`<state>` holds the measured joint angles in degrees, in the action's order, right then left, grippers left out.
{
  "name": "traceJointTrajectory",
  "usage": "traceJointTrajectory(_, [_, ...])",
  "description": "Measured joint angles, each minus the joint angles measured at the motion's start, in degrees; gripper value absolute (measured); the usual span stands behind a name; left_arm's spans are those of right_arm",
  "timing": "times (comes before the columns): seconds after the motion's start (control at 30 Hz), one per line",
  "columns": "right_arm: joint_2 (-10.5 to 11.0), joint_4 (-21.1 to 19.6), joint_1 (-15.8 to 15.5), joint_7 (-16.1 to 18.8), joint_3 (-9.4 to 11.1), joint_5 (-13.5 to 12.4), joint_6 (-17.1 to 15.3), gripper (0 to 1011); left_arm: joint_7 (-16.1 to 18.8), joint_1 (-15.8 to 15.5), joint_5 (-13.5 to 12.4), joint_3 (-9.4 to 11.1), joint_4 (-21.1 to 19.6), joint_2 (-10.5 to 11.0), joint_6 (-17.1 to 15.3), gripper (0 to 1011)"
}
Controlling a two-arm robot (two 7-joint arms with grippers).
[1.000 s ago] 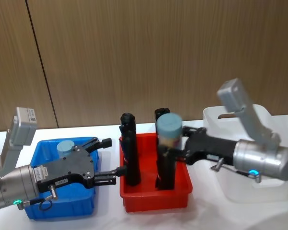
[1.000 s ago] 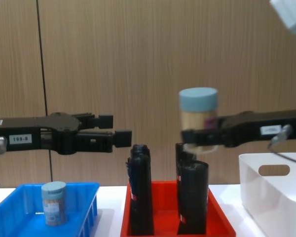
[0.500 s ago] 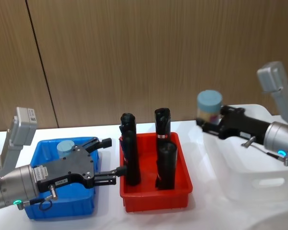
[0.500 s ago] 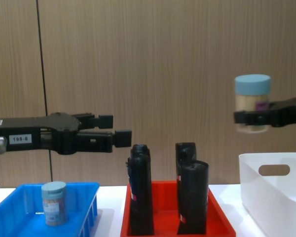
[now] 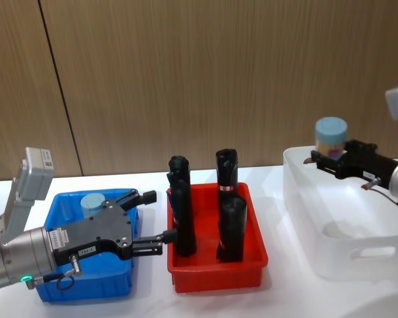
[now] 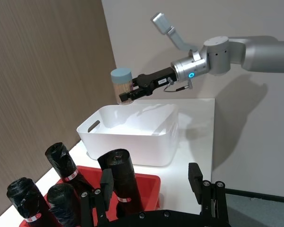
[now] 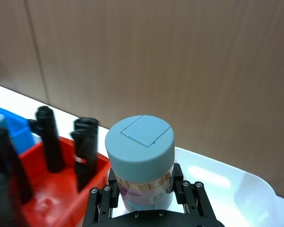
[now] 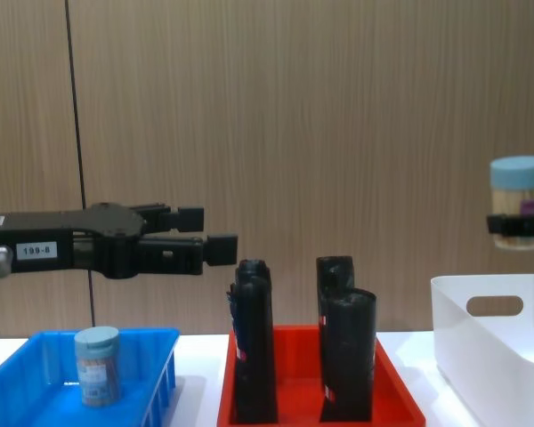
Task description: Pick the cotton swabs from the blue box and place them into the white box.
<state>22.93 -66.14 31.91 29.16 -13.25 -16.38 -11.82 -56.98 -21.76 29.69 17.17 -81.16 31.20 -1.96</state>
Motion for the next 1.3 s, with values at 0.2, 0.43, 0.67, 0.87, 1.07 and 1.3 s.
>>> traceJointTrajectory(0.2, [-0.63,5.19,2.11,-1.01,-0.08,1.08,0.76,647,0.00,0.00,0.00,0.00,0.00,0.00,0.00,1004])
traceJointTrajectory(0.43, [-1.44,10.13,4.09,-1.82,-0.68,2.29,1.59,647,0.00,0.00,0.00,0.00,0.00,0.00,0.00,1004])
traceJointTrajectory(0.67, [-1.93,12.00,4.97,-2.10,-1.19,2.77,2.02,810,0.00,0.00,0.00,0.00,0.00,0.00,0.00,1004])
traceJointTrajectory(0.87, [-2.20,12.44,5.27,-2.14,-1.52,2.90,2.28,974,0.00,0.00,0.00,0.00,0.00,0.00,0.00,1004])
traceJointTrajectory(1.07, [-2.28,12.47,5.36,-2.11,-1.67,2.95,2.46,1001,0.01,0.00,0.00,0.00,0.00,0.00,0.00,1004])
traceJointTrajectory(1.3, [-2.30,11.44,4.56,-2.57,-1.65,2.94,2.61,1002,1.24,0.18,-0.37,0.19,-0.22,-0.20,0.00,1004])
